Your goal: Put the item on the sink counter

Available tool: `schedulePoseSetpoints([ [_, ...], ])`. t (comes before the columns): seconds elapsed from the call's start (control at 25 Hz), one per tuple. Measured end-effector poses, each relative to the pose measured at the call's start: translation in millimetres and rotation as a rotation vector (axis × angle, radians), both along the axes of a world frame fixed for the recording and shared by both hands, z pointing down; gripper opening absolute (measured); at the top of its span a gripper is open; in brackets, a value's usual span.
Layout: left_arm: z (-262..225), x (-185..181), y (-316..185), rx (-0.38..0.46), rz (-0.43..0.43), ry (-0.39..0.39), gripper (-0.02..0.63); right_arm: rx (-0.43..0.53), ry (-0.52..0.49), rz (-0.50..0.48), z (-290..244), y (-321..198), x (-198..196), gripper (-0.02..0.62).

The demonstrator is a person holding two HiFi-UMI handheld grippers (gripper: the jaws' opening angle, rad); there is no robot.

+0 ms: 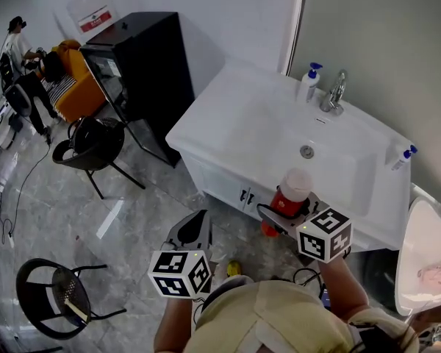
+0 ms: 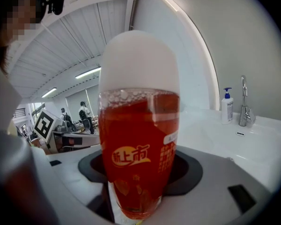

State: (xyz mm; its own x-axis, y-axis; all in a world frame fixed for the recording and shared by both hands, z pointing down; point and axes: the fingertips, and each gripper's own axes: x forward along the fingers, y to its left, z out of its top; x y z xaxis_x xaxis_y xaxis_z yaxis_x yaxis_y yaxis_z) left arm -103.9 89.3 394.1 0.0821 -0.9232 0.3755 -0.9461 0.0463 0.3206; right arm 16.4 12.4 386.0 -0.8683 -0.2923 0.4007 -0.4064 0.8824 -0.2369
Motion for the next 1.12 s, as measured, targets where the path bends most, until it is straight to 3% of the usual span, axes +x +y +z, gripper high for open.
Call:
schedulePoseSetpoints([
  [0.44, 8.8, -30.4, -17.4, -0.012, 0.053, 0.003, 0.042, 0.012, 0.023, 0.035, -1.3, -21.1, -35.0, 0.291],
  [1.12, -3.3, -44.7, -108.7, 0.014, 0.053, -0.045, 0.043, 0.030, 0.006, -0.023, -3.0, -99.3, -65.8, 0.291],
])
